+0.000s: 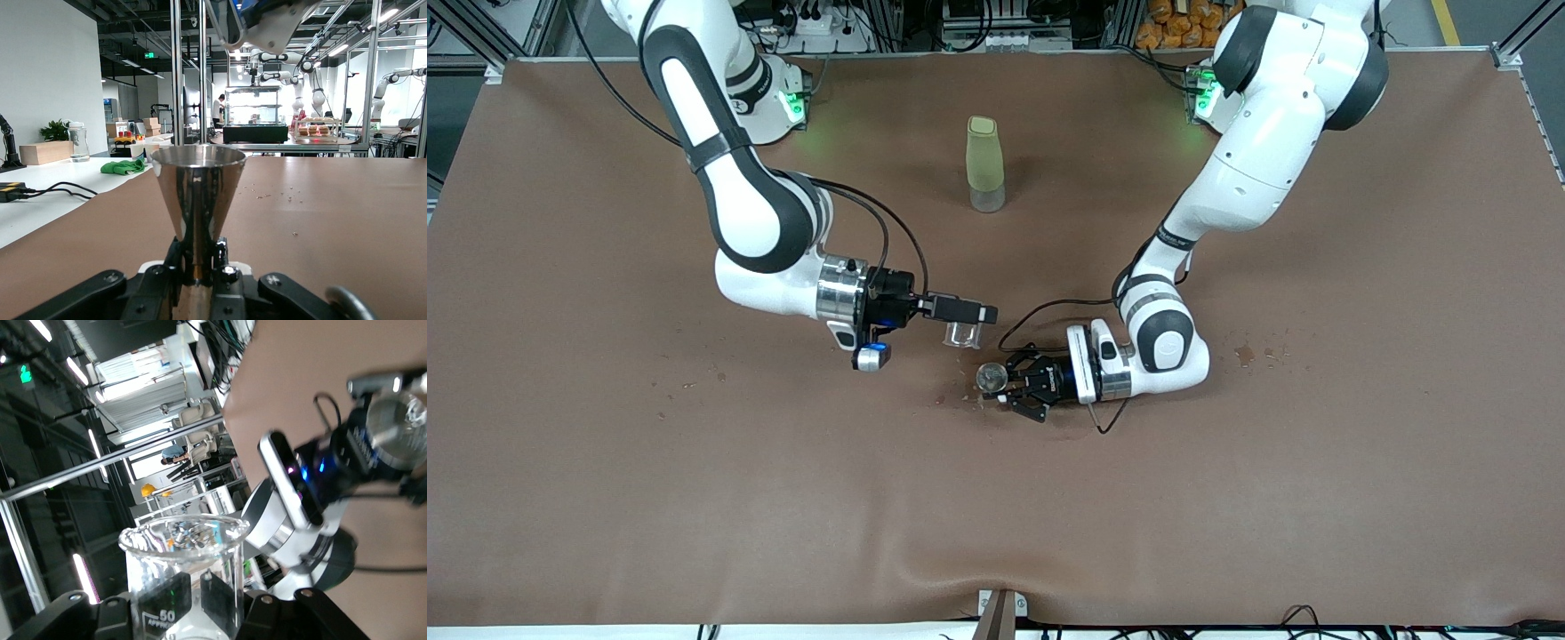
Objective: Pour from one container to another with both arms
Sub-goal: 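Turn the beaker upright with the right gripper while the left gripper withdraws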
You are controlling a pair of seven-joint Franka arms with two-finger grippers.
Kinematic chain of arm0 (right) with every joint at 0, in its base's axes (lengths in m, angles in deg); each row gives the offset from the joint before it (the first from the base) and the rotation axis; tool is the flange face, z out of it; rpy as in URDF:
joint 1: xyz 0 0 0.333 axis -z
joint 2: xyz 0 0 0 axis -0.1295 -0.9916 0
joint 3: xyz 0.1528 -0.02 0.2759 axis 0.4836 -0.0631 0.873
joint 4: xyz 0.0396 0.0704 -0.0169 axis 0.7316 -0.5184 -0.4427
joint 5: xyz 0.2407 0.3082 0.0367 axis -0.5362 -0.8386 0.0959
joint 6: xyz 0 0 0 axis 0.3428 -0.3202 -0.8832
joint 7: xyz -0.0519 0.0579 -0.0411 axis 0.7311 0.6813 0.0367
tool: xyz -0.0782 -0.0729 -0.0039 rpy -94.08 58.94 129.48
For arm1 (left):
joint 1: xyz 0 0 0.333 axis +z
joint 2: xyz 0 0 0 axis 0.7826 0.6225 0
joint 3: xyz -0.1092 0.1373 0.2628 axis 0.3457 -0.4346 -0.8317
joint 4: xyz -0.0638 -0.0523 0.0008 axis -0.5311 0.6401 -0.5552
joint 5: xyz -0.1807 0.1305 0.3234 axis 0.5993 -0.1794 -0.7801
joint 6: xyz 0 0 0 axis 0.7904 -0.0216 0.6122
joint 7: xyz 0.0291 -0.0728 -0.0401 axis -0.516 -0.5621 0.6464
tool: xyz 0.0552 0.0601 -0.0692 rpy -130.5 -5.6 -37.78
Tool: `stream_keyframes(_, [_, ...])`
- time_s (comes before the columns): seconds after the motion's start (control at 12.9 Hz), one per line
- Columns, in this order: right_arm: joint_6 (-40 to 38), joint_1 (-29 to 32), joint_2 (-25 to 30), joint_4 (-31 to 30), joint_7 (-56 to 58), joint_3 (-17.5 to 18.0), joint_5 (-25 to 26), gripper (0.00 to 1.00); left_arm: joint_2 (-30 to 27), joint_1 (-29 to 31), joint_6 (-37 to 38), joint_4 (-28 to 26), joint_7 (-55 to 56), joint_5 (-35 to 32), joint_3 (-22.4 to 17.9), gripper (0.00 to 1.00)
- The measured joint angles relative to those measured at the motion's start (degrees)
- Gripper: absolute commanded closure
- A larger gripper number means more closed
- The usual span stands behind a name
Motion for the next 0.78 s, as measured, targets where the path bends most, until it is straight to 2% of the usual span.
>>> stream_keyframes(0.31, [-0.1, 1.6, -2.2, -0.1, 13.9, -0.2, 1.3, 1.0, 0.0, 4.9, 4.5, 0.0, 1.3, -7.1, -0.1, 1.0])
stream_keyframes(0.78, [-3.5, 7.1, -3.6, -0.1, 28.3, -0.3, 9.6, 1.0, 0.0, 16.7, 15.7, -1.0, 4.6, -22.5, -0.2, 1.0])
